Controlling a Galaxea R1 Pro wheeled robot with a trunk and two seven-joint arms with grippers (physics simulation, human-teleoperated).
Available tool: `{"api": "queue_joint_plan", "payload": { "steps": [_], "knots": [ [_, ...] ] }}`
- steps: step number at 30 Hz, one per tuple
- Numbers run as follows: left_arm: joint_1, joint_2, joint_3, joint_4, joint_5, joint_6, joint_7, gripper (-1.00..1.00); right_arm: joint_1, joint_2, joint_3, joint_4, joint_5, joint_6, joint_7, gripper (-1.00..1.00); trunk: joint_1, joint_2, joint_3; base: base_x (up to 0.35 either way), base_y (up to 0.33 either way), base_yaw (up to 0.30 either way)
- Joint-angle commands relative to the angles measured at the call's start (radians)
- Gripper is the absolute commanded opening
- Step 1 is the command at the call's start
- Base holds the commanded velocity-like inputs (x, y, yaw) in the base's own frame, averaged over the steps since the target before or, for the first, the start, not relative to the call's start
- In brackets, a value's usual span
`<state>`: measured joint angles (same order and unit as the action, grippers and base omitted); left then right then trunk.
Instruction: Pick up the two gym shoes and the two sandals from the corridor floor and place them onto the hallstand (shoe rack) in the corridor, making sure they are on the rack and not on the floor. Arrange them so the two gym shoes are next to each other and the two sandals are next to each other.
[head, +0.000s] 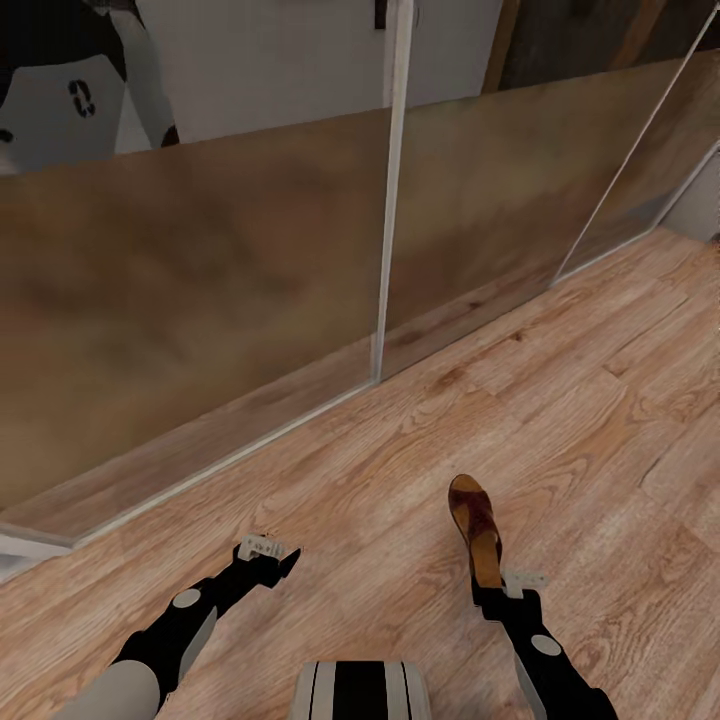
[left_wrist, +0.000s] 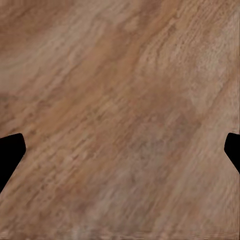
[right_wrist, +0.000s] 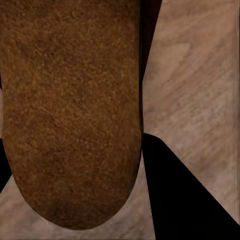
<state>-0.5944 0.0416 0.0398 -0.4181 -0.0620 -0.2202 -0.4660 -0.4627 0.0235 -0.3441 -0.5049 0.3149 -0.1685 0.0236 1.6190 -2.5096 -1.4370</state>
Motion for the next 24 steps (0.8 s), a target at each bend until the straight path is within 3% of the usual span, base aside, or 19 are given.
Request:
{"api": "queue_joint_plan", "payload": {
  "steps": [1,3,8,11,16,24],
  "knots": [
    [0.005,0.005,0.005,0.001,-0.006,-0.005,-0.003,1.0,0.0,0.001,-0.008,0.001,0.007,-0.014,0.003,-1.0,-0.001,0.0,0.003,0.0,0.0,0.0],
    [0.025,0.018,0.006,0.001,-0.005,-0.005,0.0,1.0,0.001,-0.005,-0.008,0.004,0.014,-0.049,0.004,-1.0,-0.001,0.001,0.011,0.0,0.0,0.0],
    [0.073,0.044,0.025,0.001,-0.003,-0.017,0.003,1.0,0.002,-0.026,-0.007,0.007,0.082,-0.111,0.006,-1.0,-0.004,0.002,0.031,0.0,0.0,0.0],
    [0.105,0.05,0.05,0.005,-0.004,-0.062,0.005,1.0,0.003,-0.031,-0.008,0.01,0.116,-0.124,0.005,-1.0,-0.005,0.002,0.042,0.0,0.0,0.0],
    [0.145,0.053,0.103,0.014,-0.005,-0.131,0.005,1.0,0.005,-0.034,-0.012,0.025,0.133,-0.13,0.0,-1.0,-0.007,0.004,0.061,0.0,0.0,0.0],
    [0.221,0.055,0.194,0.007,-0.003,-0.165,0.006,1.0,0.027,-0.036,-0.035,0.065,0.137,-0.139,-0.002,-1.0,-0.011,0.005,0.094,0.0,0.0,-0.001]
  ]
}}
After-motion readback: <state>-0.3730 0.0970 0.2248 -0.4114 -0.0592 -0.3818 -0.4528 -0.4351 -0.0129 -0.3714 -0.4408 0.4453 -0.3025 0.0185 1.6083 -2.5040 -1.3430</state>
